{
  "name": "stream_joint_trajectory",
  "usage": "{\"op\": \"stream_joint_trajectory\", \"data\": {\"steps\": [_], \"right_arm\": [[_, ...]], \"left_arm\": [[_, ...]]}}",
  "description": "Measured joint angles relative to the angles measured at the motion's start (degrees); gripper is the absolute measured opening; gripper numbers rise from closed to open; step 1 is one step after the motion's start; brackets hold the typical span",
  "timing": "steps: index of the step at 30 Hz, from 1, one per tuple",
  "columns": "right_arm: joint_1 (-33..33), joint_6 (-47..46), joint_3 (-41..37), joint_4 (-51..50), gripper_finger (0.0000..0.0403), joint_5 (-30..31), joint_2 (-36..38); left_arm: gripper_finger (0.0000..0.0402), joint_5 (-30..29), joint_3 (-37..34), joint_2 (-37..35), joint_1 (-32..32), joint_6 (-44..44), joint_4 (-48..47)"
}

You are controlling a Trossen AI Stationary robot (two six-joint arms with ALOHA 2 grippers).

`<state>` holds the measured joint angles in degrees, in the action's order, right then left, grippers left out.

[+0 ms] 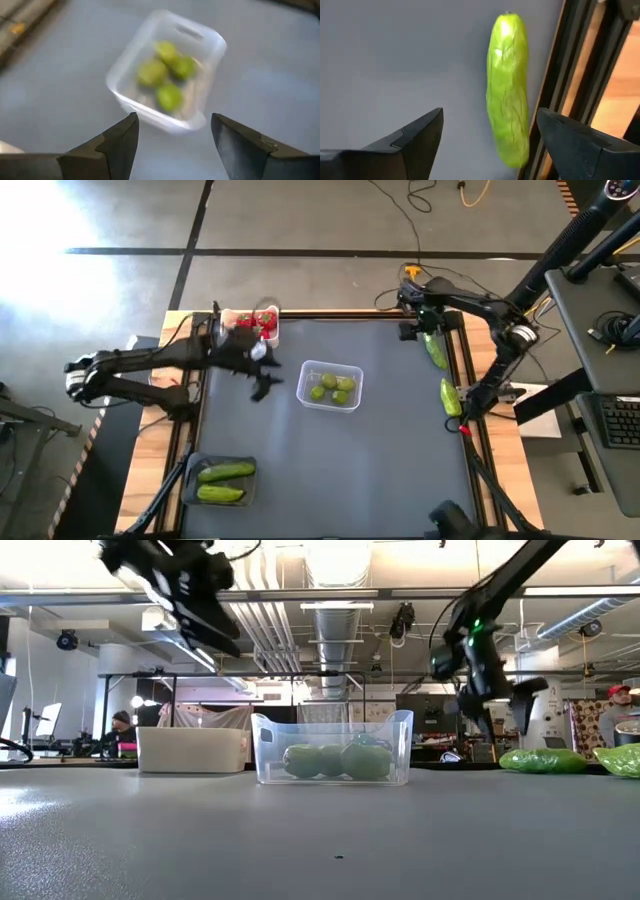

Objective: Sort produce into baskets
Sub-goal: Put the top cucumber into the black bin

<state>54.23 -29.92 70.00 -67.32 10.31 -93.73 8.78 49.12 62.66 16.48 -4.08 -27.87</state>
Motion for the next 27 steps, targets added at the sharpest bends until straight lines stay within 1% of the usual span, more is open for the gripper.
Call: {"op": "stream_joint_trajectory", "data": {"steps": [3,6,10,14,19,22,23,27], "right_arm": [[0.5,-0.6,0.1,0.8,0.0299,1.8,-4.1],[0.9,-2.3,-0.1,-0.2,0.0287,3.0,-7.1],[2.3,-2.0,-0.3,-0.7,0.0264,2.7,-10.3],[2.9,0.9,-0.3,-1.0,0.0230,2.7,-11.8],[2.2,3.4,-0.3,-0.8,0.0165,2.6,-10.5],[0.8,3.9,-0.3,-2.7,0.0124,2.7,-8.6],[-0.2,3.6,0.0,-3.9,0.0116,2.7,-7.5],[-7.6,0.0,1.3,-4.7,0.0115,1.5,-1.0]], "left_arm": [[0.0231,4.2,2.0,3.0,7.3,3.3,3.9],[0.0231,5.7,5.4,5.8,12.4,6.6,3.7],[0.0231,6.0,9.4,8.7,16.6,12.4,1.1],[0.0231,8.7,10.9,9.5,18.9,15.5,-1.6],[0.0231,8.8,10.1,6.9,20.3,16.4,-1.7],[0.0231,9.9,9.6,4.5,20.3,16.6,-2.4],[0.0231,10.0,9.5,3.6,20.3,16.6,-2.9],[0.0231,10.6,8.4,0.0,20.4,17.3,-7.1]]}}
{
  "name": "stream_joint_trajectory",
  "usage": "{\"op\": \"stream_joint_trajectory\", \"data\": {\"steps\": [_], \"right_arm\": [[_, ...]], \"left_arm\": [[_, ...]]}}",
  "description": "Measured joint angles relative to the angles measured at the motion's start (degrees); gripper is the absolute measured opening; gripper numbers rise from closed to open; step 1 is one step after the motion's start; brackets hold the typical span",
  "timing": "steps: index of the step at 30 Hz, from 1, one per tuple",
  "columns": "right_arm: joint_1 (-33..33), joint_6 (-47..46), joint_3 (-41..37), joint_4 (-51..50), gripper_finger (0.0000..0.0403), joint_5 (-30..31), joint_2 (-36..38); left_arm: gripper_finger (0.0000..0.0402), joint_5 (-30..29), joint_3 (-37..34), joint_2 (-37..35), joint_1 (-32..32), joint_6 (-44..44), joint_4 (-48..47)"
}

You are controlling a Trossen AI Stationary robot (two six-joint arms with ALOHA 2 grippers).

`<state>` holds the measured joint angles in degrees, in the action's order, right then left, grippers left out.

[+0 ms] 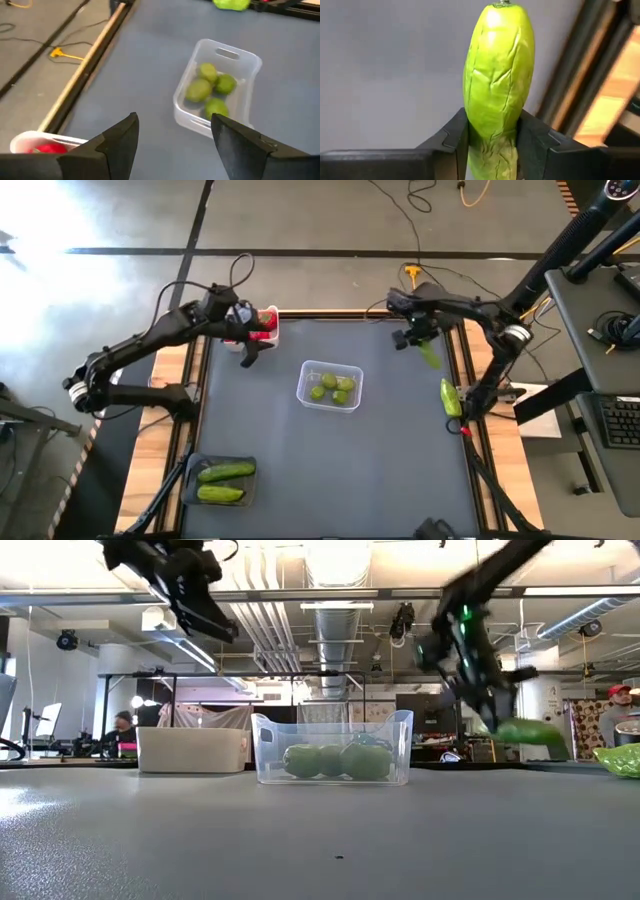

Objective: Sort produce into baskets
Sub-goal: Put the top cucumber into the black bin

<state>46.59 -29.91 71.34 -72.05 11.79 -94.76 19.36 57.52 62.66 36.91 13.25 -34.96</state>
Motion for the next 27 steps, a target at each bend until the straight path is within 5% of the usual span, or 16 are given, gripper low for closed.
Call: {"op": "stream_joint_trajectory", "data": {"steps": [8,17,22,27], "right_arm": [[-25.6,-15.8,5.4,-1.2,0.0115,-3.2,7.4],[-57.0,-38.1,16.6,-7.4,0.0115,-6.7,3.4],[-68.0,-39.1,20.5,-6.8,0.0118,-8.7,-2.3],[-71.8,-35.6,22.0,-0.7,0.0119,-8.8,-9.1]], "left_arm": [[0.0231,0.9,-4.3,-7.4,-0.8,-3.4,-3.2],[0.0231,3.2,-13.7,-17.4,-5.1,-8.0,-3.6],[0.0231,4.3,-14.5,-20.0,-11.8,-14.2,-2.8],[0.0231,3.0,-14.6,-20.6,-19.6,-20.4,-0.5]]}}
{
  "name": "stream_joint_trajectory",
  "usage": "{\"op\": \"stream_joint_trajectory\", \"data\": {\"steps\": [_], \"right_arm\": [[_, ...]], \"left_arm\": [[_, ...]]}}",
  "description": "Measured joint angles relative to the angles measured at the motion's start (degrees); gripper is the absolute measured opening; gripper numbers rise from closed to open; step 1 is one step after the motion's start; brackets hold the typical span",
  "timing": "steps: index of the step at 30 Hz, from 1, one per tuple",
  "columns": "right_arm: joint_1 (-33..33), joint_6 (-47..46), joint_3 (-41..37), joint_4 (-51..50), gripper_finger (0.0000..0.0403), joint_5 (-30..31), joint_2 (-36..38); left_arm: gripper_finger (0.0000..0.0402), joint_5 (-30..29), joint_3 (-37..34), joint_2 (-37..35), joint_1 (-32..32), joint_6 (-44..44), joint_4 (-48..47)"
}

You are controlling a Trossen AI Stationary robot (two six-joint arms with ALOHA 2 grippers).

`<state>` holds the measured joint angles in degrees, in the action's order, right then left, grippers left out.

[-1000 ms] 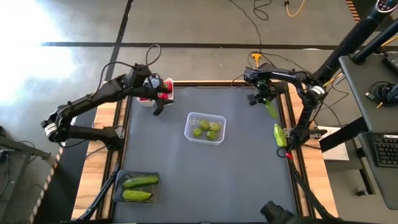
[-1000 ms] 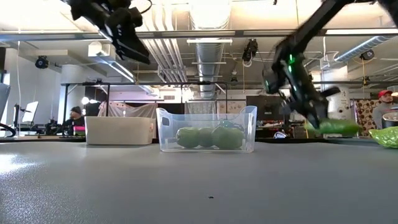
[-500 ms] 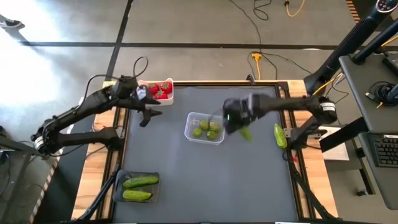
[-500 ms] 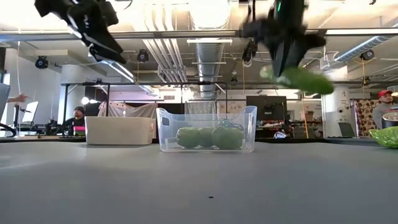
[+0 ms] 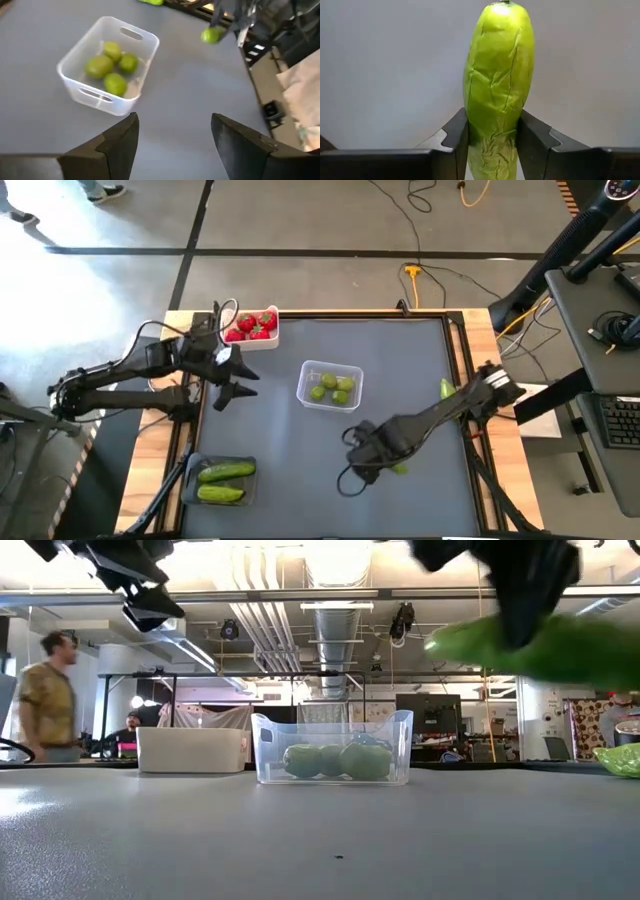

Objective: Sort produce into baskets
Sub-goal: Put the top cucumber into the black bin

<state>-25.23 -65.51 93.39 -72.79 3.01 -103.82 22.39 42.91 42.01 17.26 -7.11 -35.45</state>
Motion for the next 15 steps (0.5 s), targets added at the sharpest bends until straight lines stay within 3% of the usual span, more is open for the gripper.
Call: {"op": "stream_joint_trajectory", "data": {"steps": [7,11,15], "right_arm": [[2.2,7.3,2.7,9.9,0.0121,1.8,-9.9],[4.3,10.3,5.5,10.3,0.0123,2.6,-14.4],[6.3,12.1,8.1,10.3,0.0124,2.6,-17.0]], "left_arm": [[0.0231,-1.4,-2.4,-1.0,-9.9,-12.1,1.0],[0.0231,-6.6,-3.9,-1.9,-16.7,-24.7,0.9],[0.0231,-13.3,-4.5,-2.4,-24.6,-30.9,1.2]]}}
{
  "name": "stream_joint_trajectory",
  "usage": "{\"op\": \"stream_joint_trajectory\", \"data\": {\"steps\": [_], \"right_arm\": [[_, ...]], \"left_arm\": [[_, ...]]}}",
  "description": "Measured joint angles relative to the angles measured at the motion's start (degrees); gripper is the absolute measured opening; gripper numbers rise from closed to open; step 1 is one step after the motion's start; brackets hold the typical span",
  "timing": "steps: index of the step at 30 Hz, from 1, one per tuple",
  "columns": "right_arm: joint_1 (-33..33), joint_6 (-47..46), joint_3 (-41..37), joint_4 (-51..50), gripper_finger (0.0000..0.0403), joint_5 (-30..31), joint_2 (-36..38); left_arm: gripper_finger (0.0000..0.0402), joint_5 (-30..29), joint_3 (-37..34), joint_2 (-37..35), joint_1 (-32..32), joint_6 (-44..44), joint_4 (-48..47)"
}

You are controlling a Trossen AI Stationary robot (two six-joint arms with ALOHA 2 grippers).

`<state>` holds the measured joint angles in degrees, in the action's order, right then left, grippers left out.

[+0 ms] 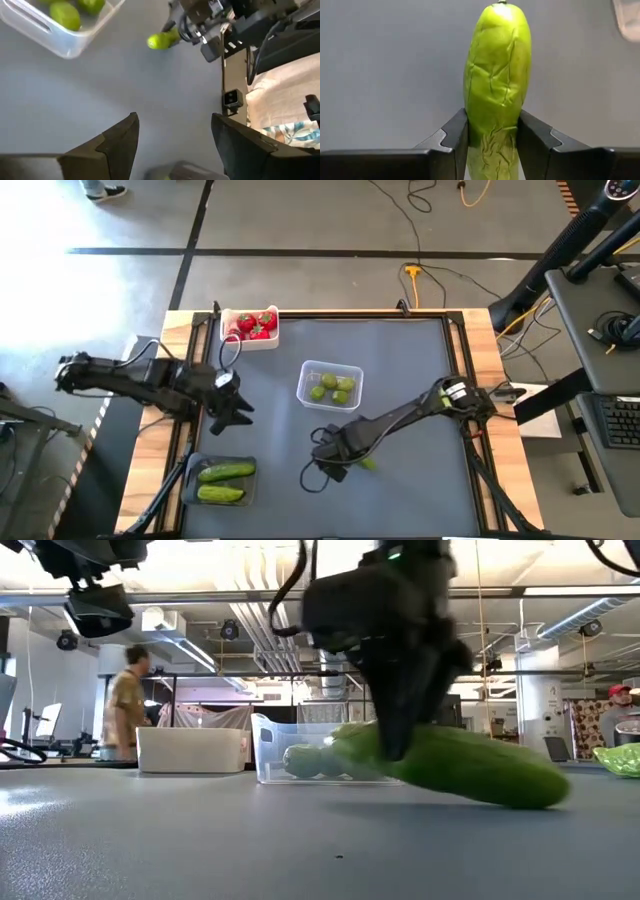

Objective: Sort produce into baskets
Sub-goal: Put the top cucumber into the black bin

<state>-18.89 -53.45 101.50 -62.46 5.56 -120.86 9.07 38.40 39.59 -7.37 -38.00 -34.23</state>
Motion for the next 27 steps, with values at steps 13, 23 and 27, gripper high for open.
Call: {"op": "stream_joint_trajectory", "data": {"steps": [13,23,27], "right_arm": [[1.5,-2.3,7.3,4.0,0.0251,2.2,-4.5],[-10.2,-8.2,20.0,-8.3,0.0324,9.7,-0.5],[-14.5,-16.3,23.6,-12.8,0.0326,11.1,-0.4]], "left_arm": [[0.0246,-15.1,-5.2,6.6,-15.8,-10.9,17.4],[0.0323,-15.6,-1.9,21.7,-15.7,6.6,26.0],[0.0336,-15.6,2.6,29.6,-15.7,20.4,26.1]]}}
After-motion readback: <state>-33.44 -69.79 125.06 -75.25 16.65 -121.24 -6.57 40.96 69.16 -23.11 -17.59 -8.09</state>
